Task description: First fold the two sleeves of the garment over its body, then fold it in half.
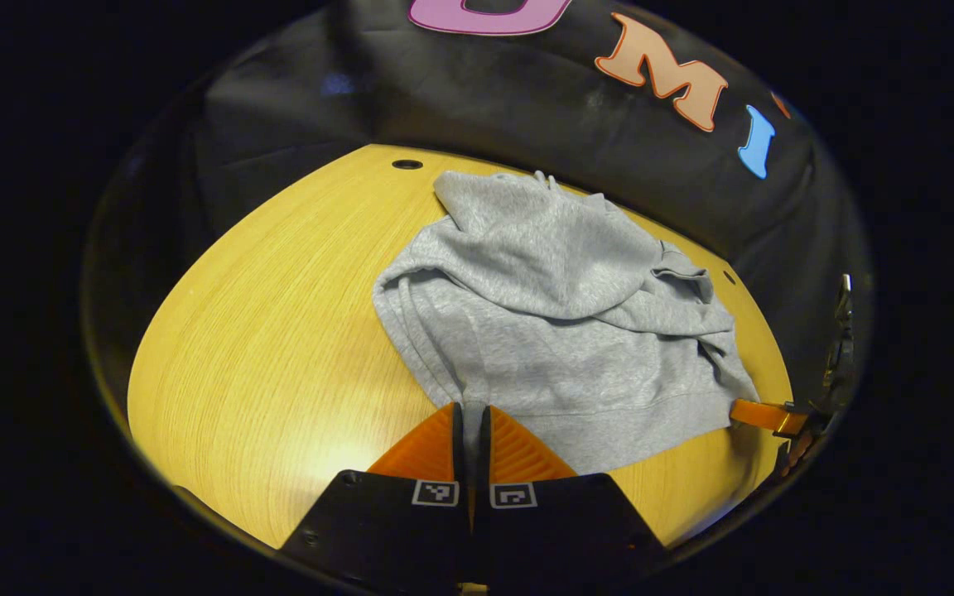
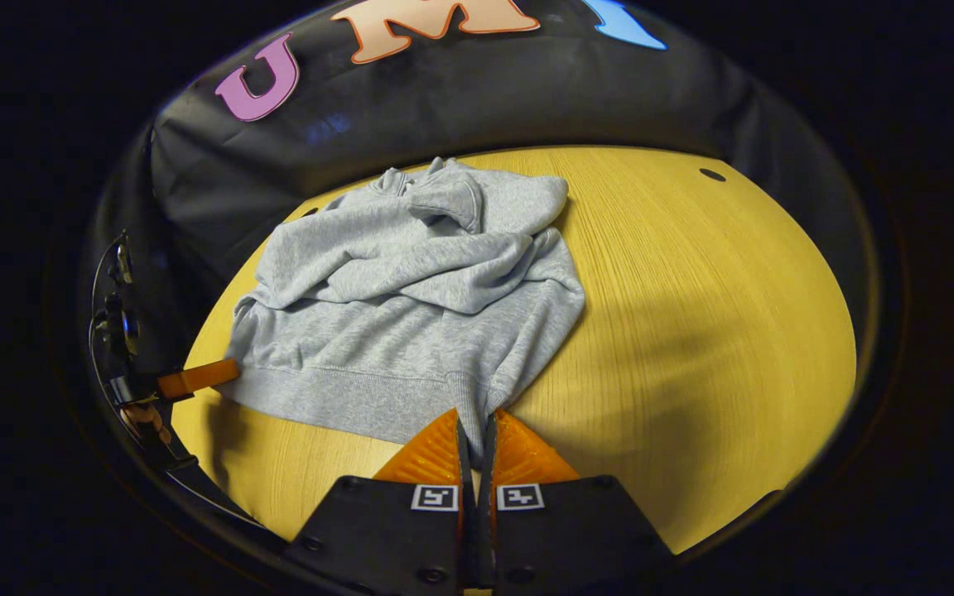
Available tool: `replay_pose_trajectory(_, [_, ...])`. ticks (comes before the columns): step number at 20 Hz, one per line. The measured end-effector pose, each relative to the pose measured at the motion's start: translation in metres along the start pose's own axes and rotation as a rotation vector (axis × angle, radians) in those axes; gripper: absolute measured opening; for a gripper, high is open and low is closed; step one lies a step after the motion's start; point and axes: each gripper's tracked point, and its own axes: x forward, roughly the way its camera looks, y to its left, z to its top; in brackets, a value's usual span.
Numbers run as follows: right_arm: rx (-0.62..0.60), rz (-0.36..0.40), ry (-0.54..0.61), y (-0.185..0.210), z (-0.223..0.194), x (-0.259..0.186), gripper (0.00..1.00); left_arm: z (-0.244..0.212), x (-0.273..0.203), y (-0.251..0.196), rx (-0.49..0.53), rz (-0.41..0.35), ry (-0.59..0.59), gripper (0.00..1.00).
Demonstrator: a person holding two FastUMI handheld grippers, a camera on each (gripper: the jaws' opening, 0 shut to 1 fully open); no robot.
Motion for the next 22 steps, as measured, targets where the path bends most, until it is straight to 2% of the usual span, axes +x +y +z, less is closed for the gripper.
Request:
replay_pose_trajectory(5, [0.0,0.052,-0.037,0.011,0.025,-0.011,0.03,0.006,-0.006,-0.002,0.002,-0.002,0.054,0.0])
replay_pose_trajectory(9, [0.02,0.107,-0.041,0.026,0.045,-0.026,0.03,0.029,-0.025,-0.012,-0.014,-0.02,0.036,0.0])
replay_pose_trajectory(13, [0.095,0.17,-0.055,0.036,0.075,-0.036,0.03,0.061,-0.031,-0.025,-0.031,-0.058,0.015,0.0])
replay_pose_trajectory(17, [0.231,0.228,-0.059,0.041,0.109,-0.033,0.03,0.091,-0.03,-0.027,-0.039,-0.067,0.0,0.0])
replay_pose_trajectory(22, [0.362,0.276,-0.055,0.037,0.144,-0.027,0.02,0.126,-0.022,-0.02,-0.194,-0.109,0.002,0.0])
